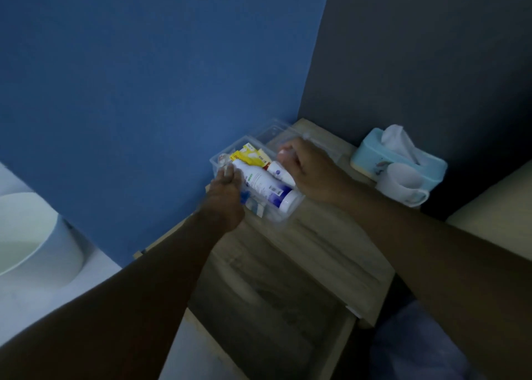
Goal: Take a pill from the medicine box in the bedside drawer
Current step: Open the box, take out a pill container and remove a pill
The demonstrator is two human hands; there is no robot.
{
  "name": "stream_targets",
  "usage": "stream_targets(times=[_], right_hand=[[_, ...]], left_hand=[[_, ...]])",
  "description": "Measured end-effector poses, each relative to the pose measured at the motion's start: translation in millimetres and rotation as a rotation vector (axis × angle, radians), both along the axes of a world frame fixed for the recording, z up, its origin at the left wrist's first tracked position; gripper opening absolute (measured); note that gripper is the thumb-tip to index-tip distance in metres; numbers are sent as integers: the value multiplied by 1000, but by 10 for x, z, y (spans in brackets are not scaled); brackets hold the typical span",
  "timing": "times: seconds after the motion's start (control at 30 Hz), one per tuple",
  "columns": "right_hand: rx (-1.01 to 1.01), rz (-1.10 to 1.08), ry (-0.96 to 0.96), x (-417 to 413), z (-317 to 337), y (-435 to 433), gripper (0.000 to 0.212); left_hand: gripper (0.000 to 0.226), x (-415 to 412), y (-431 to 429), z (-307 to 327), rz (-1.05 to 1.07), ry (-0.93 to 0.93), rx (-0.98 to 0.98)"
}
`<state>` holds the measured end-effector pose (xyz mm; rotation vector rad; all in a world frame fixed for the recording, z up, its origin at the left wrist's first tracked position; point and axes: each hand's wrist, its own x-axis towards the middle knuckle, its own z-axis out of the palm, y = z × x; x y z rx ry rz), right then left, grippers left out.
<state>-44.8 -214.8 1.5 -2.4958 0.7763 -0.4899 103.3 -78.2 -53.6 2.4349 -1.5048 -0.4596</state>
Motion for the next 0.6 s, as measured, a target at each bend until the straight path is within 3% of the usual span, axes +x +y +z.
stream_targets(times=[0.13,0.27,0.33,0.5,0.6], right_hand=[[20,-29,-7,-355,373,113,32],[41,-32,-40,-562,789,290,36],[15,12,-53,-638,977,394,31],[-84,72,-49,-844,1294,613,29],[-118,86,-51,-969,1411,706,29]], left_hand=[[61,-244,-1,386,156,324,-352],[31,-655,-17,861,316,1066,-606],[24,-815,59,1058,306,1326,-664],[33,-1103,286,1287,203,1628,-710],[36,-1234,350,1357,192,1701,-736]])
